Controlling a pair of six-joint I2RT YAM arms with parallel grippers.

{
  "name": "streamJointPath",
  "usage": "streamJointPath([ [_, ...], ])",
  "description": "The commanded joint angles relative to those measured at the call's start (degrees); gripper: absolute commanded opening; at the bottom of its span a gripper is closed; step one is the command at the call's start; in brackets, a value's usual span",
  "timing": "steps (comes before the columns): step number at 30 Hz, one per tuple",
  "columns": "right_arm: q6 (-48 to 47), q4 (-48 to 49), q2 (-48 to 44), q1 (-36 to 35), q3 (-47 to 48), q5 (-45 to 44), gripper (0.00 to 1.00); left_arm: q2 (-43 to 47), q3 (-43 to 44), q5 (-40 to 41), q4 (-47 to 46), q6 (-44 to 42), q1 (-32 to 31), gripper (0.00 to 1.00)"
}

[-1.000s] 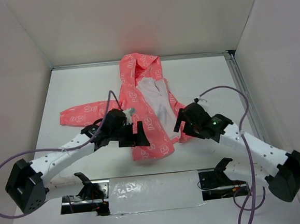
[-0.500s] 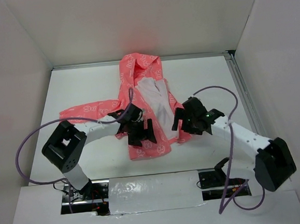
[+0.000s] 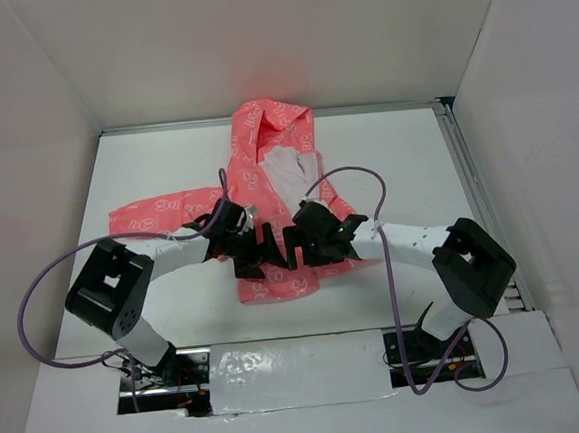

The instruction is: Zip up the jacket

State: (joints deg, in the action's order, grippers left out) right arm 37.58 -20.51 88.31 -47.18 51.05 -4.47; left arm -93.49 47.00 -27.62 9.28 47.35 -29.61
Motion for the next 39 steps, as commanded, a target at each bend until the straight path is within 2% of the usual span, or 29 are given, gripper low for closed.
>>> streamJointPath([
  [1,2.22,6.10,1.51,-1.60,2.40,5.67,1.00,0.68,-4.10,1.96,-1.01,-1.74,-0.01,0.94],
  [3,3.63,5.14,2.21,-1.69,2.22,6.14,1.00,1.73,-4.64,2.48,-0.67,-1.91,-0.01,0.94],
  [6,6.53,2.59,-0.59,-2.04,0.38,1.85,1.00,3.48,-5.34,2.92,-0.40,-2.35,-0.01,0.94],
  [9,8.99,-0.14,-7.26,-2.65,-2.34,-3.95,1.00,5.07,-6.13,2.74,-0.84,-2.70,-0.19,0.94],
  [13,12.24,-2.24,-18.50,-2.22,-6.13,-5.72,1.00,7.27,-7.80,2.57,-1.28,-3.58,0.16,0.95],
  [16,14.44,-6.09,-21.42,-1.34,-7.63,-7.21,1.00,8.68,-8.42,2.04,-1.63,-3.93,-0.01,0.95],
  [18,16.55,-8.65,-21.17,-0.81,-7.89,-9.58,0.99,9.64,-8.51,2.39,-1.63,-4.11,-0.01,0.96],
  [19,17.69,-11.02,-20.21,-0.20,-7.89,-10.38,0.94,9.82,-8.42,2.57,-1.63,-4.37,-0.10,0.96],
  [21,19.01,-11.30,-18.28,0.24,-8.07,-10.65,0.90,9.82,-7.90,2.83,-1.28,-4.64,-0.10,0.96],
  [22,19.80,-10.35,-17.57,0.16,-7.98,-10.47,0.80,9.65,-7.89,2.66,-1.37,-4.64,-0.10,0.96],
  [23,19.64,-9.64,-16.78,0.24,-7.98,-9.69,0.74,9.56,-7.72,1.79,-1.63,-4.99,-0.10,0.96],
  [27,20.33,-5.60,-11.42,0.07,-6.84,-9.68,0.66,8.60,-7.72,0.81,-2.60,-5.34,-0.10,0.96],
  [32,19.28,-2.87,-7.11,-0.19,-6.05,-8.80,0.68,7.71,-7.54,-0.33,-3.21,-6.04,-0.28,0.95],
  [35,18.85,-1.90,-4.83,-0.19,-6.31,-8.10,0.72,7.80,-7.89,-0.51,-3.39,-6.13,-0.19,0.94],
  [39,18.84,-0.32,-2.62,-0.37,-6.22,-7.66,0.71,8.33,-8.24,-0.25,-3.39,-6.31,-0.28,0.94],
])
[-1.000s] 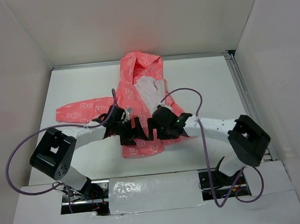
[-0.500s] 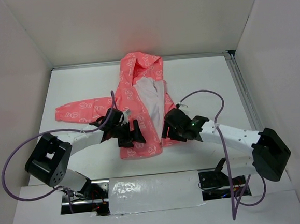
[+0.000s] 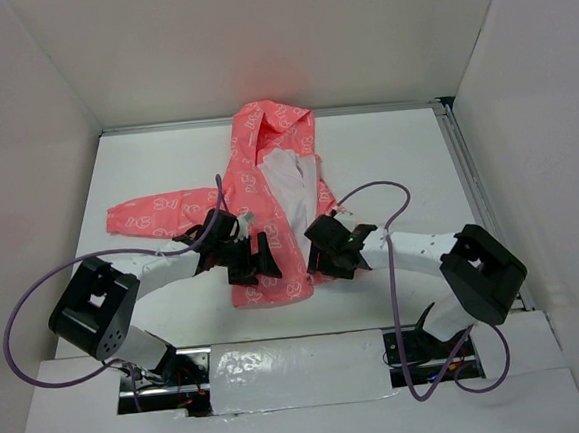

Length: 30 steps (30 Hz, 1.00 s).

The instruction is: Zip up the jacket

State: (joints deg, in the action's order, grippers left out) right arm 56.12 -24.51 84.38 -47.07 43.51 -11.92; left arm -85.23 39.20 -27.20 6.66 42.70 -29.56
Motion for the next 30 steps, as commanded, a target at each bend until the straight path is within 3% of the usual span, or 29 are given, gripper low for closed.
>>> streamJointPath([
  [1,0.13,3.86,2.27,-0.48,1.58,-0.12,0.70,0.24,-0.61,-0.75,-0.85,-1.74,-0.32,0.94],
  [15,3.82,-8.97,14.84,-6.19,10.72,-4.87,0.66,1.56,-0.97,0.39,-0.24,-1.83,-0.41,0.94],
  [16,4.52,-9.84,15.37,-6.28,10.72,-4.69,0.51,1.56,-1.06,0.57,-0.15,-1.83,-0.32,0.94],
  [17,4.87,-10.20,15.73,-6.63,10.81,-4.78,0.41,1.65,-0.88,0.74,-0.06,-1.92,-0.32,0.94],
  [19,6.19,-12.21,16.61,-6.81,10.64,-5.21,0.31,1.56,-0.88,1.71,0.37,-1.74,-0.06,0.94],
  [24,9.18,-15.13,11.17,-6.02,6.86,-8.29,0.29,1.04,-1.23,1.19,0.20,-1.92,2.48,0.94],
  [30,5.24,-12.58,1.06,-3.38,-1.75,-7.68,0.32,-2.74,-1.23,2.94,0.55,-1.56,5.65,0.91],
])
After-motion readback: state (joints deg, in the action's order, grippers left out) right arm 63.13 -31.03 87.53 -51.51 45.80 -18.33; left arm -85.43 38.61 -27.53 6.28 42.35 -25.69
